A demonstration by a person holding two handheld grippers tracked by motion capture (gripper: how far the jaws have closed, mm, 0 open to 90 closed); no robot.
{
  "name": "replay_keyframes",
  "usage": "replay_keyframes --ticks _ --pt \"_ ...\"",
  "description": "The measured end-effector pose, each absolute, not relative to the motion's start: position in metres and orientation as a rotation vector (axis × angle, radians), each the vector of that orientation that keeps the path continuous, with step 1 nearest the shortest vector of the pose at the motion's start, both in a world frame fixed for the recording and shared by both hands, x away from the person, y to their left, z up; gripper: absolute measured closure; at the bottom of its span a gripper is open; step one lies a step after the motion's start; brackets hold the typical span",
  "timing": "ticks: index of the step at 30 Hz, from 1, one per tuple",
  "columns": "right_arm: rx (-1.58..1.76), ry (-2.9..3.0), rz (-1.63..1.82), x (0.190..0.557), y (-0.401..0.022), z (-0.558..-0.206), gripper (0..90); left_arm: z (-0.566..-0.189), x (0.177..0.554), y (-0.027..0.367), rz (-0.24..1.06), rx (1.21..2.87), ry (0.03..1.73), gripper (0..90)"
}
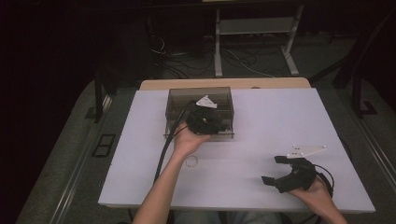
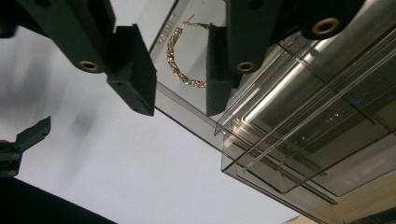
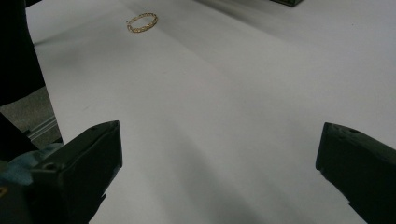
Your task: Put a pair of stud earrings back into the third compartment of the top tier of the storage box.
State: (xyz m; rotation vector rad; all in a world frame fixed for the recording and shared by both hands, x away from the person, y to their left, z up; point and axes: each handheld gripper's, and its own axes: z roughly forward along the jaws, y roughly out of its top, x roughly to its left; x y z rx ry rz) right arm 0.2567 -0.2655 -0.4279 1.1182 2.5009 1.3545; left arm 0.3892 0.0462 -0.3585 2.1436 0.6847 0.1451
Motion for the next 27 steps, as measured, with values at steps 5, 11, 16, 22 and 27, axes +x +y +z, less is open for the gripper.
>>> replay_keyframes --ticks 5,11,16,22,27 --pt "1.123 2.496 1.359 0.256 -0.265 -0.428 0.0 -0.35 0.386 0.053 0.148 2.102 0.754 45.5" --pt "1.125 2.495 1.361 0.256 -0.266 -0.428 0.0 -0.338 0.381 0.066 0.099 2.055 0.775 30.9" --pt "1.129 2.49 1.362 0.256 -0.265 -0.428 0.0 -0.332 0.372 0.071 0.151 2.077 0.797 9.0" --pt "1.121 2.494 1.361 0.256 -0.265 -0.428 0.0 -0.328 0.361 0.074 0.17 2.082 0.773 0.3" --pt "1.122 2.491 1.362 0.256 -0.265 -0.428 0.0 -0.327 0.351 0.08 0.198 2.08 0.749 0.0"
